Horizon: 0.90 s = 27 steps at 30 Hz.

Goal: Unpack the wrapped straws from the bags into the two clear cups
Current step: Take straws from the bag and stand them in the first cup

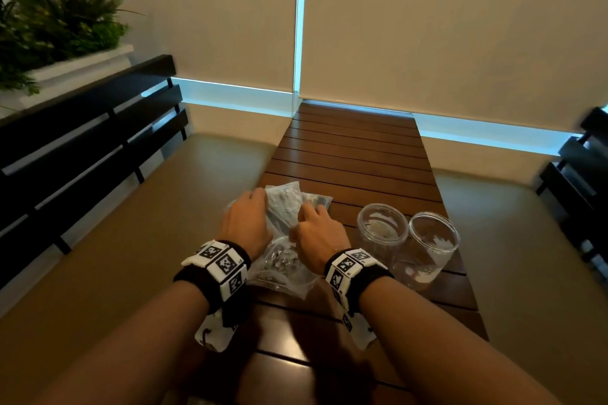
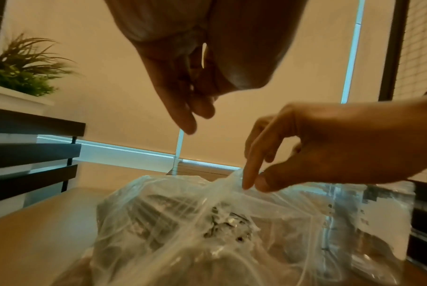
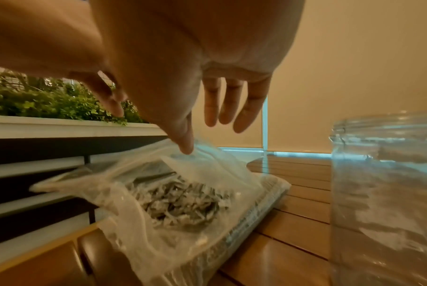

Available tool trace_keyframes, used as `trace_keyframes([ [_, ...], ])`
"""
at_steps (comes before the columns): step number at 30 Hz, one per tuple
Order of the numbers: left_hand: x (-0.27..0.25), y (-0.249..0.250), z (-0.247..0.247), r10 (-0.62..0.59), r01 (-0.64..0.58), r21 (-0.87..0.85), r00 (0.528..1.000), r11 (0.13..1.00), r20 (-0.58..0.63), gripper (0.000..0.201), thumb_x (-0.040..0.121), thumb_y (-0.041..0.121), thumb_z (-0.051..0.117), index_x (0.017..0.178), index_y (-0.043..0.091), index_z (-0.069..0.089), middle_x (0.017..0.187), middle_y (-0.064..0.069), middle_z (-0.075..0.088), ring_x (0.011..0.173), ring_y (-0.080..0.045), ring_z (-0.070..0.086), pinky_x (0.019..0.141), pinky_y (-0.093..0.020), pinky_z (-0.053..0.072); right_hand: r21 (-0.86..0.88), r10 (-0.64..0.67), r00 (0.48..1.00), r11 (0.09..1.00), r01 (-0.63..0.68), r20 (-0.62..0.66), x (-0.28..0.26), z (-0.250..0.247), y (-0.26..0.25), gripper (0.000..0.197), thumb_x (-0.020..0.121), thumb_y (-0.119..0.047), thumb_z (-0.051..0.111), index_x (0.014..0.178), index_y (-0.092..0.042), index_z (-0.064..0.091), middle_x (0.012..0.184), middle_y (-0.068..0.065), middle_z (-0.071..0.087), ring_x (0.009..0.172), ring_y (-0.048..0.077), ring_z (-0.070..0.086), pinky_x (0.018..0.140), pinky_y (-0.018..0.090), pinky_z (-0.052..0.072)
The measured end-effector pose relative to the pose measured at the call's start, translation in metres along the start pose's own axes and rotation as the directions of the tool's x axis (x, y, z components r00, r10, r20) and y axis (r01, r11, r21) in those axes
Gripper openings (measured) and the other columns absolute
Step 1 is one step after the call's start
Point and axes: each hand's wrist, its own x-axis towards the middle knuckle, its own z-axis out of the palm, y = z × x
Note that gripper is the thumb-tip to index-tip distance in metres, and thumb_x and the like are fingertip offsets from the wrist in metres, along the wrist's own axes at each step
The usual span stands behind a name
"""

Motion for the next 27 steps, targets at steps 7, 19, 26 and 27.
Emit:
trace_keyframes([
  [7,-0.026,-0.015,0.036,0.251,-0.299,0.134,0.922,0.945,0.294,0.042,0.083,0.048,0.063,0.114,0.03,0.041,0.114,0.004,0.037,0.09,-0.012,0.051,0.072,-0.028,0.056,0.116,0.057,0.989,0.991,-0.073,0.136,0.0,0.019,0.006,0.031,0.094,-0.012,0.054,0.124,-0.017,0.057,0.113,0.007,0.054,0.105,0.03,0.055,0.08,0.04,0.049],
  [19,0.015,-0.028,0.017,-0.009,0.009,0.011,1.0,1.0,-0.001,0.017,0.088,0.009,0.056,0.088,0.018,0.043,0.092,-0.002,0.046,0.071,-0.02,0.048,0.063,-0.03,0.04,-0.099,0.143,0.988,0.986,-0.137,0.059,0.011,0.003,0.027,0.084,0.08,-0.021,0.073,0.145,-0.03,0.022,0.135,0.015,0.029,0.111,0.037,0.048,0.082,0.048,0.051],
  [26,0.019,-0.031,0.017,-0.067,0.067,-0.132,0.998,0.989,0.01,0.019,0.09,0.018,0.058,0.077,0.017,0.045,0.071,0.004,0.049,0.062,-0.014,0.043,0.053,-0.026,0.027,-0.143,0.111,0.994,0.984,-0.108,0.015,0.015,-0.032,0.016,0.011,0.092,-0.023,0.057,0.098,-0.016,0.062,0.104,0.008,0.06,0.084,0.026,0.061,0.067,0.037,0.047],
  [27,0.019,-0.027,0.018,-0.086,0.085,-0.163,0.996,0.983,0.006,0.02,0.091,0.018,0.058,0.076,0.017,0.045,0.07,0.004,0.05,0.062,-0.012,0.044,0.052,-0.025,0.029,-0.098,0.077,0.996,0.993,-0.072,0.051,0.015,-0.032,0.01,0.012,0.093,-0.022,0.054,0.094,-0.014,0.063,0.098,0.006,0.064,0.079,0.024,0.063,0.066,0.035,0.048],
])
